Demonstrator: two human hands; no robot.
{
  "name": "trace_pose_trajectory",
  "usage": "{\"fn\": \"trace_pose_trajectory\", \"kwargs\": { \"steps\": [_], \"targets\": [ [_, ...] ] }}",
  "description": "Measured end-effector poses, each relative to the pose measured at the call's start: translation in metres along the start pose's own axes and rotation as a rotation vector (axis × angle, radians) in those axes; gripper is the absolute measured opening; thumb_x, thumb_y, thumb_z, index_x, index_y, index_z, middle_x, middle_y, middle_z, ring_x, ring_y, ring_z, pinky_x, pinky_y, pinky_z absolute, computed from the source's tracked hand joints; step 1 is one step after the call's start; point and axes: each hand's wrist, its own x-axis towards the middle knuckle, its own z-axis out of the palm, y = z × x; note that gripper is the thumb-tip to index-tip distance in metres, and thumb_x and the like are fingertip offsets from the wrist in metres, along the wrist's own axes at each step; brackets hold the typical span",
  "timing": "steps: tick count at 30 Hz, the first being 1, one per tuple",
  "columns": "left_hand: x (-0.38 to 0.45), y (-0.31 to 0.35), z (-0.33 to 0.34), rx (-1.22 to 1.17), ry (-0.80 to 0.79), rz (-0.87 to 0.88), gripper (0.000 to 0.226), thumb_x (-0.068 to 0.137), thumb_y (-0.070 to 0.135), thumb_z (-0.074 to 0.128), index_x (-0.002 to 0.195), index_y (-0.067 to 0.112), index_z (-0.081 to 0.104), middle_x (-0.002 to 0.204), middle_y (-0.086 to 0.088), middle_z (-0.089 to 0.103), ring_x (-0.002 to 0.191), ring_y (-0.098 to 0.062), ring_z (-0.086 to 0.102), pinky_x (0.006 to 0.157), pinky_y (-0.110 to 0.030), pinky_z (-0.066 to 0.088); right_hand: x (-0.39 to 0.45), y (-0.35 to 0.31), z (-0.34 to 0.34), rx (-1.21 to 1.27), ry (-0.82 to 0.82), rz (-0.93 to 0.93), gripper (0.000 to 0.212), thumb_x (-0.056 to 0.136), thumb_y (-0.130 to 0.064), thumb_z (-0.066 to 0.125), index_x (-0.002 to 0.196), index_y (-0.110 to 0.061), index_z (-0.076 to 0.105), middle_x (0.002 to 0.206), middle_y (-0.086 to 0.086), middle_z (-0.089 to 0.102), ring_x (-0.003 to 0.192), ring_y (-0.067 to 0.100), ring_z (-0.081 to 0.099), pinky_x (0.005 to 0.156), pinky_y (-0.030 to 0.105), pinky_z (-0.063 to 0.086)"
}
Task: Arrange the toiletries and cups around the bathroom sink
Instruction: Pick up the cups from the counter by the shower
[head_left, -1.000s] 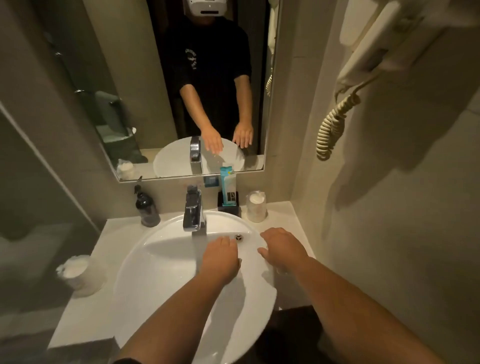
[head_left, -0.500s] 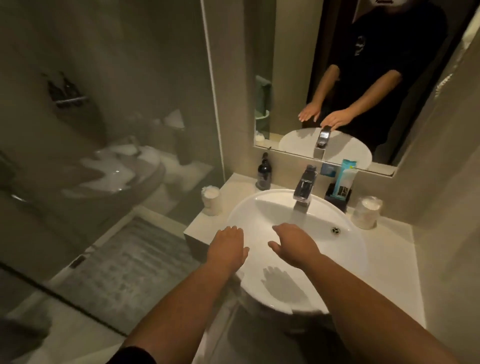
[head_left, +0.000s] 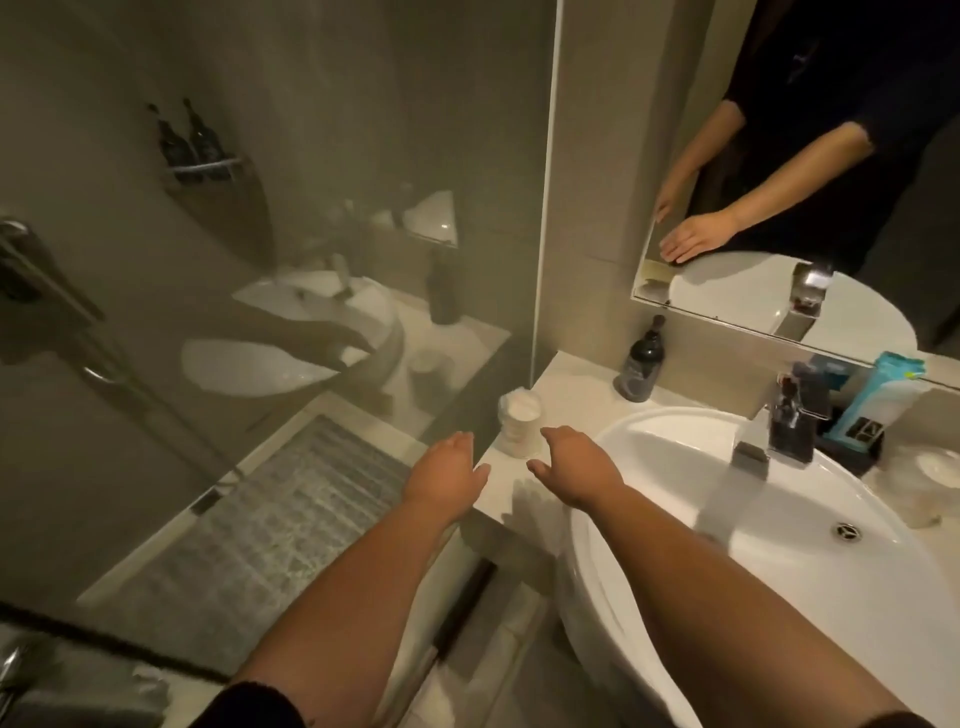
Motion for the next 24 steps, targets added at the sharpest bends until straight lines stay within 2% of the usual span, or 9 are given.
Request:
{"fn": "trace_pose_trajectory", "kwargs": {
  "steps": [5,7,11,12,14,17,20,24],
  "targets": [
    [0.064,-0.01,0.005,-0.064,-0.062,0.015,0.063,0.094,0.041,0.048,0.146,0.012,0.028,0.149,-0.011,0.039,0.132,-0.028,0.042,0.102,-0.04,0.038,0.046,-0.002,0.01,0.153,0.014,0.058,0.039,0.088,-0.043,0.061,0.121,-0.024,0.054,0.122,0.005,0.064,0.102,0.025,0.062,0.089,0.034,0.047],
    [0.085,-0.008,0.009,-0.115,-0.086,0.025,0.063,0.095,0.038,0.05,0.147,0.012,0.027,0.148,-0.013,0.039,0.132,-0.029,0.042,0.102,-0.04,0.038,0.062,0.003,0.014,0.161,0.003,0.101,0.049,0.086,-0.042,0.064,0.127,-0.022,0.048,0.126,0.006,0.061,0.107,0.026,0.06,0.094,0.035,0.046],
    [0.126,-0.005,0.024,-0.209,-0.134,0.04,0.068,0.094,0.032,0.055,0.15,0.012,0.021,0.151,-0.013,0.035,0.136,-0.028,0.037,0.107,-0.038,0.032,0.101,0.014,0.025,0.104,-0.083,0.218,0.078,0.087,-0.041,0.064,0.148,-0.013,0.023,0.146,0.013,0.044,0.127,0.033,0.049,0.104,0.039,0.039],
    [0.134,-0.005,0.027,-0.23,-0.14,0.045,0.068,0.094,0.03,0.055,0.149,0.012,0.022,0.151,-0.013,0.035,0.136,-0.028,0.037,0.107,-0.038,0.032,0.11,0.016,0.029,0.108,-0.114,0.226,0.078,0.087,-0.04,0.064,0.147,-0.01,0.024,0.145,0.014,0.046,0.127,0.033,0.049,0.103,0.039,0.039],
    [0.145,-0.003,0.035,-0.27,-0.154,0.069,0.063,0.093,0.026,0.057,0.147,0.013,0.028,0.147,-0.013,0.042,0.132,-0.029,0.042,0.105,-0.037,0.034,0.125,0.02,0.035,0.105,-0.161,0.224,0.063,0.086,-0.039,0.064,0.137,-0.009,0.039,0.134,0.015,0.056,0.117,0.033,0.055,0.097,0.038,0.042],
    [0.15,-0.003,0.048,-0.341,-0.188,0.09,0.052,0.089,0.022,0.061,0.138,0.019,0.042,0.133,-0.007,0.057,0.119,-0.027,0.054,0.098,-0.037,0.043,0.133,0.023,0.045,0.111,-0.213,0.239,0.047,0.086,-0.039,0.064,0.122,-0.011,0.052,0.121,0.013,0.063,0.105,0.03,0.06,0.094,0.039,0.047],
    [0.148,-0.006,0.056,-0.398,-0.177,0.074,0.053,0.087,0.023,0.063,0.137,0.022,0.043,0.13,-0.003,0.06,0.116,-0.024,0.056,0.096,-0.036,0.044,0.135,0.027,0.052,0.11,-0.216,0.252,0.045,0.085,-0.035,0.067,0.121,-0.012,0.053,0.119,0.012,0.063,0.104,0.03,0.06,0.093,0.037,0.047],
    [0.142,-0.007,0.057,-0.411,-0.149,0.063,0.051,0.086,0.025,0.065,0.134,0.021,0.046,0.126,-0.004,0.062,0.112,-0.024,0.058,0.092,-0.036,0.046,0.13,0.027,0.051,0.146,-0.178,0.211,0.051,0.08,-0.039,0.072,0.122,-0.014,0.055,0.119,0.011,0.065,0.103,0.029,0.061,0.092,0.037,0.047]
  ]
}}
